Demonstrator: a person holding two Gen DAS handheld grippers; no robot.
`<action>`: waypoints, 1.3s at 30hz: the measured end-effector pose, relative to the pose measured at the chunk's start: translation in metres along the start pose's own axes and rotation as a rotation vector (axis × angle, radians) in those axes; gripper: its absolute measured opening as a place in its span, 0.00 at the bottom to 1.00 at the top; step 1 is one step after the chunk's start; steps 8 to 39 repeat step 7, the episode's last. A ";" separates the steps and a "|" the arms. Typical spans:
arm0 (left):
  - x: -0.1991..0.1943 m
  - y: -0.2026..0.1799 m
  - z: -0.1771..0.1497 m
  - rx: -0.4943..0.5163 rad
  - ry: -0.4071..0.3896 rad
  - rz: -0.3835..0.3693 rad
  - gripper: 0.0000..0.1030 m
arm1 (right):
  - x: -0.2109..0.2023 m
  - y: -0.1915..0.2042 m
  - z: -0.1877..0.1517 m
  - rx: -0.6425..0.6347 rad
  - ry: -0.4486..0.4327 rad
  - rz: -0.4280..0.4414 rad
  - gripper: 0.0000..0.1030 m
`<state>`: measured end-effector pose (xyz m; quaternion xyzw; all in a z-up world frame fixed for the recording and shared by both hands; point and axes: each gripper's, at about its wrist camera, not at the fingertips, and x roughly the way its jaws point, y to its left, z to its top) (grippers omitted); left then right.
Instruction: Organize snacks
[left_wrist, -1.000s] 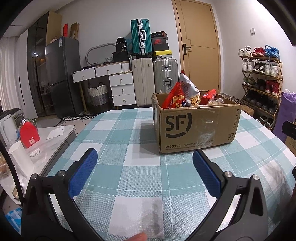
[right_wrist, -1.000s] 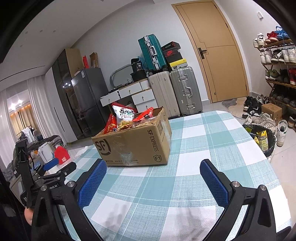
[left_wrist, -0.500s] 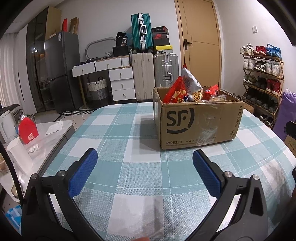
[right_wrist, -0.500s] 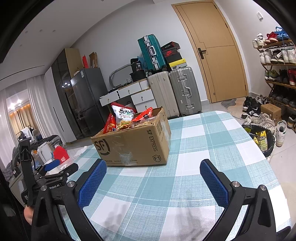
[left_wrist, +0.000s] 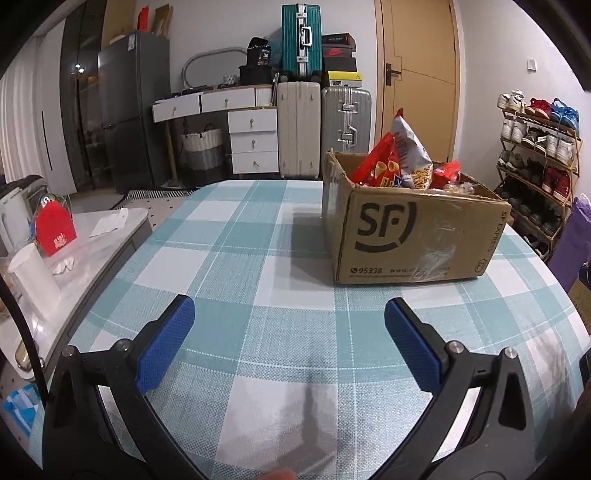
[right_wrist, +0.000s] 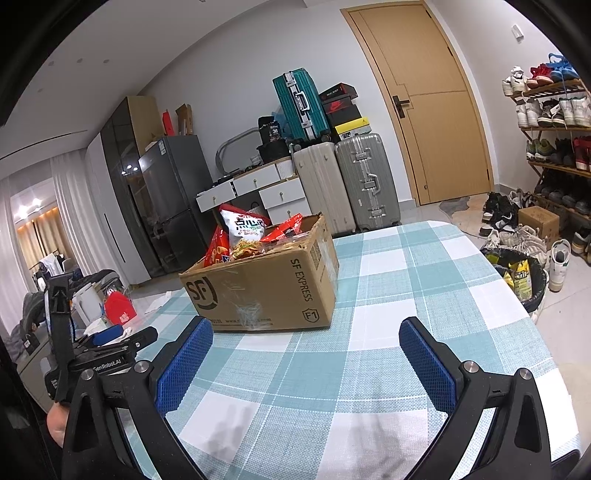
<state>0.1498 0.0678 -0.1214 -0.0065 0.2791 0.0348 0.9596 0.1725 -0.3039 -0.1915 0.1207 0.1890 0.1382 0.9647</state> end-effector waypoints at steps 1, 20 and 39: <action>0.000 0.001 0.000 -0.004 0.001 -0.006 1.00 | -0.001 0.000 0.000 -0.003 -0.003 -0.002 1.00; -0.004 0.006 -0.001 -0.029 -0.018 -0.006 1.00 | -0.004 0.003 0.000 -0.016 -0.014 -0.004 1.00; -0.004 0.006 -0.001 -0.029 -0.018 -0.006 1.00 | -0.004 0.003 0.000 -0.016 -0.014 -0.004 1.00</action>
